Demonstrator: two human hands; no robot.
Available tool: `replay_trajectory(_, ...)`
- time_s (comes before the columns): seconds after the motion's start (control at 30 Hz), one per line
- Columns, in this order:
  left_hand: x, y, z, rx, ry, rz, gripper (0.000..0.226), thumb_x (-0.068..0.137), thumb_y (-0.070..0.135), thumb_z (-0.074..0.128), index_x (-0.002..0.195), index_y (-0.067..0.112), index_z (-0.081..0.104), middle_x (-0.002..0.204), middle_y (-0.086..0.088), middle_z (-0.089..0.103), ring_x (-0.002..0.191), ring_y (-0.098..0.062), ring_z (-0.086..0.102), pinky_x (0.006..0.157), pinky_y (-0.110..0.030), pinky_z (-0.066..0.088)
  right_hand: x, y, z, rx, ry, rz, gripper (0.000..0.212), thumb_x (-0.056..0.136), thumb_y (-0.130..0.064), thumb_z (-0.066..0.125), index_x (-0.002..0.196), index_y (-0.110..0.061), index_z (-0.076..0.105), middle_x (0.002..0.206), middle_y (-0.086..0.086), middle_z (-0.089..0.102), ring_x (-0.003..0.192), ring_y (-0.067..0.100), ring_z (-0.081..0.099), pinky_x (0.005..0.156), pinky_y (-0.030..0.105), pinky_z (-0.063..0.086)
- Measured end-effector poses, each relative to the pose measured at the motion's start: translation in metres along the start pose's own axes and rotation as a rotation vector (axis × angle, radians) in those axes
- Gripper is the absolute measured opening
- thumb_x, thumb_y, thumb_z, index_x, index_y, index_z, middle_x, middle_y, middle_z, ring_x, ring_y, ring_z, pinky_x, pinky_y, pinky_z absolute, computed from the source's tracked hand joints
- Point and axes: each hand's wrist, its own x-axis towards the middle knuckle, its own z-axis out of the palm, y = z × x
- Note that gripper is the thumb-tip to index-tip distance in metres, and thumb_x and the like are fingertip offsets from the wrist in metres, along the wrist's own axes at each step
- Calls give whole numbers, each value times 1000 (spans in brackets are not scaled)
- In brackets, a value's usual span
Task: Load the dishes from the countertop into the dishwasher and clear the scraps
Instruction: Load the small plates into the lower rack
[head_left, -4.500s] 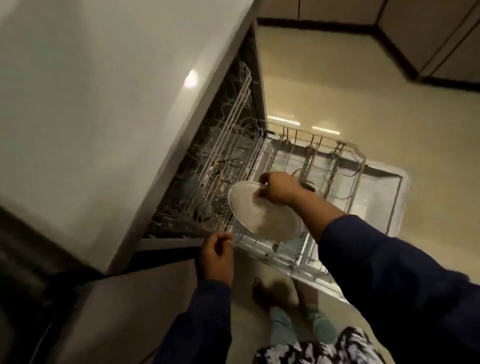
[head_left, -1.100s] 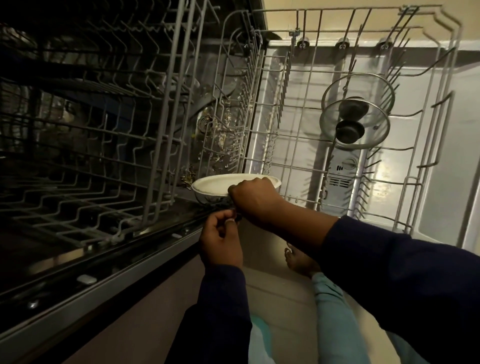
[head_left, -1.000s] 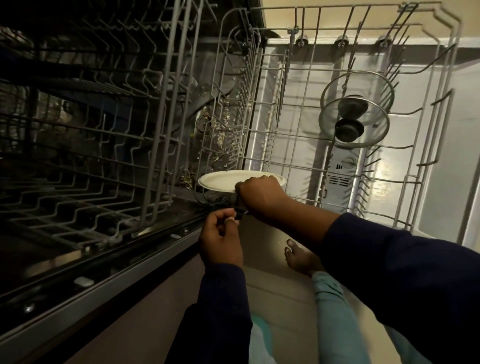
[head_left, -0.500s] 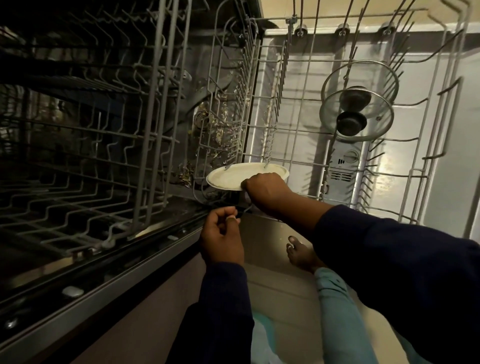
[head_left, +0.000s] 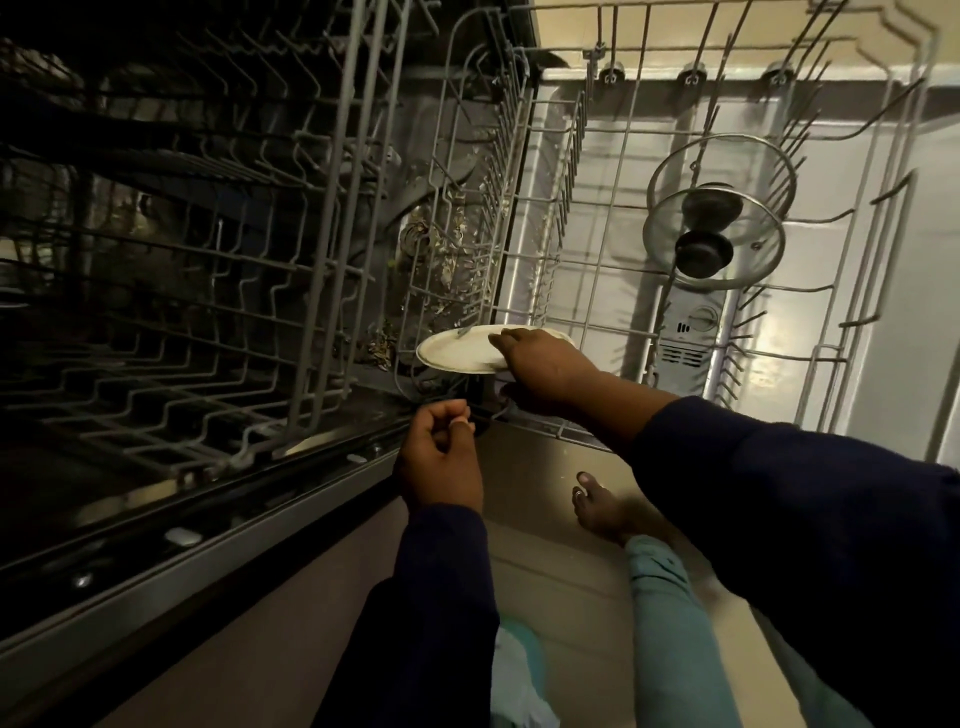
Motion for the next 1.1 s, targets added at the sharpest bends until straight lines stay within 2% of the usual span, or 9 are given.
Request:
replay_trajectory(0.17, -11, 27, -12, 30, 34, 1, 33, 84, -1, 53, 71, 29, 55, 72, 11, 58, 70, -7, 56, 72, -25, 46, -31, 7, -36, 40, 20, 99, 58, 85, -22, 62, 137, -10, 39, 134, 14, 49, 119, 31, 50, 96, 38, 43)
replay_trajectory(0.27, -30, 54, -23, 31, 36, 1, 16, 85, 0, 54, 89, 12, 63, 79, 3, 61, 78, -15, 57, 77, -26, 45, -56, 2, -72, -34, -52, 152, 47, 89, -22, 57, 133, -7, 45, 130, 14, 52, 118, 30, 51, 96, 36, 43)
replay_trajectory(0.43, -90, 114, -54, 35, -35, 58, 19, 88, 6, 53, 105, 4, 63, 93, -5, 62, 86, -12, 53, 78, -23, 44, -116, -44, -147, -179, -187, 79, 38, 94, -26, 51, 125, -4, 58, 126, 15, 58, 114, 31, 55, 93, 35, 44)
replay_trajectory(0.53, -130, 146, -76, 16, -75, 135, 19, 89, 8, 52, 105, 7, 63, 98, -9, 64, 86, -12, 53, 75, -18, 39, -151, -88, -194, -59, -259, 47, 32, 95, -18, 49, 118, 2, 60, 118, 15, 64, 107, 30, 62, 78, 35, 52)
replay_trajectory(0.63, -166, 178, -113, 12, -14, 248, 20, 86, 6, 53, 102, 8, 64, 98, -7, 67, 87, -16, 59, 71, -13, 38, -191, -148, -240, 68, -308, -34, 24, 96, -13, 46, 111, 0, 60, 104, 13, 65, 92, 26, 65, 66, 27, 51)
replay_trajectory(0.77, -197, 214, -182, -89, 118, 340, 19, 85, 7, 54, 101, 7, 64, 98, -5, 67, 76, -7, 55, 66, -2, 42, -233, -242, -285, -17, -277, -222, 22, 94, -14, 50, 77, -10, 62, 74, 5, 65, 65, 16, 60, 61, 26, 49)
replay_trajectory(0.9, -228, 219, -280, -210, 339, 429, 20, 83, 3, 54, 100, 7, 65, 98, -3, 65, 62, 6, 49, 56, 4, 38, -275, -356, -285, 24, -249, -444, 16, 93, -14, 52, 92, -4, 65, 85, 9, 67, 76, 19, 63, 72, 30, 52)
replay_trajectory(1.0, -258, 186, -369, -228, 482, 442, 20, 83, 2, 54, 101, 5, 64, 93, -3, 64, 60, 6, 51, 60, 1, 38, -306, -443, -247, 43, -183, -607, 24, 93, -16, 54, 104, 4, 62, 94, 18, 64, 74, 21, 61, 69, 27, 50)
replay_trajectory(1.1, -284, 130, -450, -234, 619, 371, 21, 82, -2, 54, 100, 2, 63, 100, -11, 67, 69, -3, 55, 61, 2, 37, -327, -514, -192, 86, -138, -698, 22, 92, -18, 56, 100, 2, 63, 96, 18, 63, 66, 17, 58, 63, 25, 46)
